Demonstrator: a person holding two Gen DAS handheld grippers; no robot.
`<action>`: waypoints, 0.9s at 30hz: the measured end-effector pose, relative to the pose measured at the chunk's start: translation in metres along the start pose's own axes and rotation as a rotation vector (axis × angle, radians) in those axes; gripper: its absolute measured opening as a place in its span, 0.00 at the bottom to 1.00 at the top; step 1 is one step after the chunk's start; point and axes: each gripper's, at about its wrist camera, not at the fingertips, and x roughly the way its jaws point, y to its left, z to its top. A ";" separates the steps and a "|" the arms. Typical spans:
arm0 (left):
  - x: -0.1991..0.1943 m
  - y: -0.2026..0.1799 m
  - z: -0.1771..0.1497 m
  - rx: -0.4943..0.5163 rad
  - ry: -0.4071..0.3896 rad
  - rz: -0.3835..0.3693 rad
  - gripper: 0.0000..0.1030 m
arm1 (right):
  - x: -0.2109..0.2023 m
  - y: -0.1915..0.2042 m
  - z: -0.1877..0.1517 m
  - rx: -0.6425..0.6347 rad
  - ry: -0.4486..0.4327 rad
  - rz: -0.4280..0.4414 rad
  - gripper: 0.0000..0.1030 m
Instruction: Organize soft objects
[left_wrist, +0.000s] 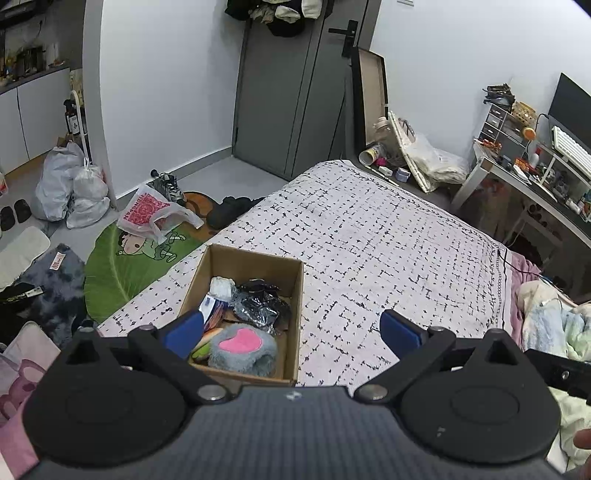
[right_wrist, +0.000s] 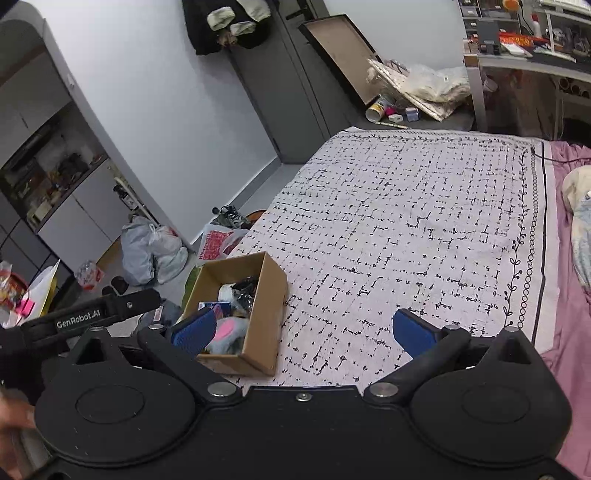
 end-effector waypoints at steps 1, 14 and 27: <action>-0.004 -0.001 -0.002 0.003 -0.003 0.000 0.98 | -0.004 0.000 -0.002 -0.002 -0.001 0.003 1.00; -0.042 -0.004 -0.018 0.046 0.001 0.018 0.98 | -0.038 -0.004 -0.020 0.036 -0.014 0.040 1.00; -0.069 -0.007 -0.039 0.110 0.006 0.054 0.98 | -0.054 0.012 -0.036 -0.021 -0.006 -0.006 1.00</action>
